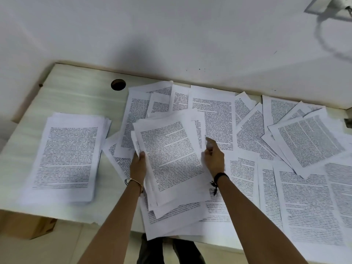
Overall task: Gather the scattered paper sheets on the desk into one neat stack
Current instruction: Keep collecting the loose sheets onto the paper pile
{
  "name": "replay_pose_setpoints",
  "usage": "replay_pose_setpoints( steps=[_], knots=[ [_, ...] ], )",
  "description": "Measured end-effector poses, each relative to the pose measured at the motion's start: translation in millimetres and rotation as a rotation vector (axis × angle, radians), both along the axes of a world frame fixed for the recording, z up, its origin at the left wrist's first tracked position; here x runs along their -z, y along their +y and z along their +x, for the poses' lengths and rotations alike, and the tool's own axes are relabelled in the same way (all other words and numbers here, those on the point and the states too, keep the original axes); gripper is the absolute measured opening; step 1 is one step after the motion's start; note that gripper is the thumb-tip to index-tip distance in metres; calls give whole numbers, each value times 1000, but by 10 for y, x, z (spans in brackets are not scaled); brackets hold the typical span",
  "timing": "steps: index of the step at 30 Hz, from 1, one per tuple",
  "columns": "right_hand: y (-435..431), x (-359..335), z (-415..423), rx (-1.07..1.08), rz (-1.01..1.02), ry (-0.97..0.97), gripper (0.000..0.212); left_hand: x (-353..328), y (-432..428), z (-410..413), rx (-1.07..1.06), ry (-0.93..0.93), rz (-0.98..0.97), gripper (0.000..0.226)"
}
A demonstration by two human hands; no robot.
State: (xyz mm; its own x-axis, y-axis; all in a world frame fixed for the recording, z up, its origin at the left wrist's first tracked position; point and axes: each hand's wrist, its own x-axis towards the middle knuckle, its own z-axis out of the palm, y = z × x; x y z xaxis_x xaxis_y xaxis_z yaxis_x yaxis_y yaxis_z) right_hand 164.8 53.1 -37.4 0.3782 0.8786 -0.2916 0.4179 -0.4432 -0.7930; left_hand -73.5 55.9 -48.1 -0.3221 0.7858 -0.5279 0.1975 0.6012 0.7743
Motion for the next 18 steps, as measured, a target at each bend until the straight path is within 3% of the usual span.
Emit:
replay_pose_setpoints(
  steps=[4, 8, 11, 14, 16, 18],
  knots=[
    [89, 117, 5, 1, 12, -35, 47, -4, 182, -40, 84, 64, -24, 47],
    [127, 192, 30, -117, 25, -47, 44, -74, 428, -55, 264, 250, 25, 52],
    [163, 201, -25, -177, 80, -62, 40, -132, 548, 15, 327, 156, 133, 58],
    [191, 217, -154, -59, 85, -4, 40, -136, 556, 33, 99, -15, 95, 57],
    [196, 219, -251, -143, 40, 65, 47, -86, 523, -7, 146, -104, 74, 51],
    [205, 214, -334, -275, 28, 85, 54, -33, 499, -99, 221, -222, 68, 61]
  ],
)
